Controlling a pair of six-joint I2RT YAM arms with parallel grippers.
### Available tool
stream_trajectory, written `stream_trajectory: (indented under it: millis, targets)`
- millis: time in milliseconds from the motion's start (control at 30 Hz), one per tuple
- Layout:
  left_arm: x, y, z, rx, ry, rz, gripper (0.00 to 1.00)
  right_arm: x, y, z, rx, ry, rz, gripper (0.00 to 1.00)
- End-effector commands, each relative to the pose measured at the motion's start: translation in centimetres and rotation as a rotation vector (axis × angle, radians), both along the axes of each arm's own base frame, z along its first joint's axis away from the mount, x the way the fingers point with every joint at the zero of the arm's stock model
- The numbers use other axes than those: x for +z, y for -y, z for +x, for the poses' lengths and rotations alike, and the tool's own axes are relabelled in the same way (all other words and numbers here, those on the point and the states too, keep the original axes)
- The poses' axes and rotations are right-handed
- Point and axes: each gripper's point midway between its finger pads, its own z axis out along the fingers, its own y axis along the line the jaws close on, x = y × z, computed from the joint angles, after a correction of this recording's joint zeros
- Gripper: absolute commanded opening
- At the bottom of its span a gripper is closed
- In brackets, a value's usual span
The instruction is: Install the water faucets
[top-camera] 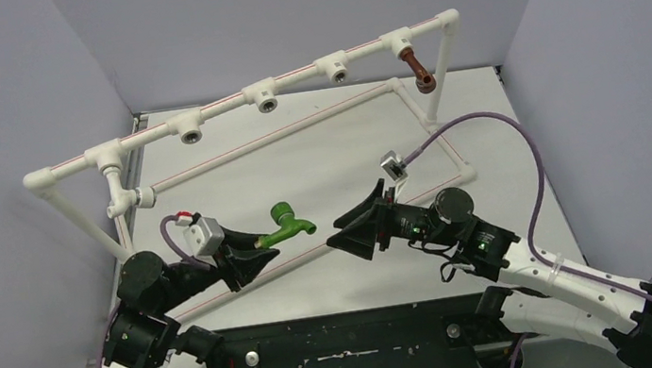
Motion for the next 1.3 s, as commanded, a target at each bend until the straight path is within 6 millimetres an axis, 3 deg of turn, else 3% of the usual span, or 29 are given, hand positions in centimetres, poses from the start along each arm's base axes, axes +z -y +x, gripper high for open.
stream_trajectory:
  millis: [0, 267, 533, 1000, 1267]
  targets:
    - [1.6, -0.5, 0.0, -0.011, 0.269, 0.028, 0.00, 3.2, -0.6, 0.0, 0.037, -0.142, 0.093, 0.69]
    - [1.0, -0.7, -0.1, -0.022, 0.428, 0.082, 0.00, 3.7, -2.2, -0.9, 0.168, -0.348, 0.169, 0.63]
    - [1.2, -0.8, -1.3, -0.062, 0.609, 0.071, 0.00, 3.5, -3.9, -0.7, 0.239, -0.488, 0.190, 0.55]
    - [0.0, -0.8, -2.1, -0.083, 0.696, 0.075, 0.00, 3.4, -6.5, -2.3, 0.349, -0.523, 0.156, 0.47]
    - [-0.1, -0.7, -2.5, -0.102, 0.702, 0.074, 0.00, 2.8, -6.7, -2.8, 0.350, -0.499, 0.102, 0.42]
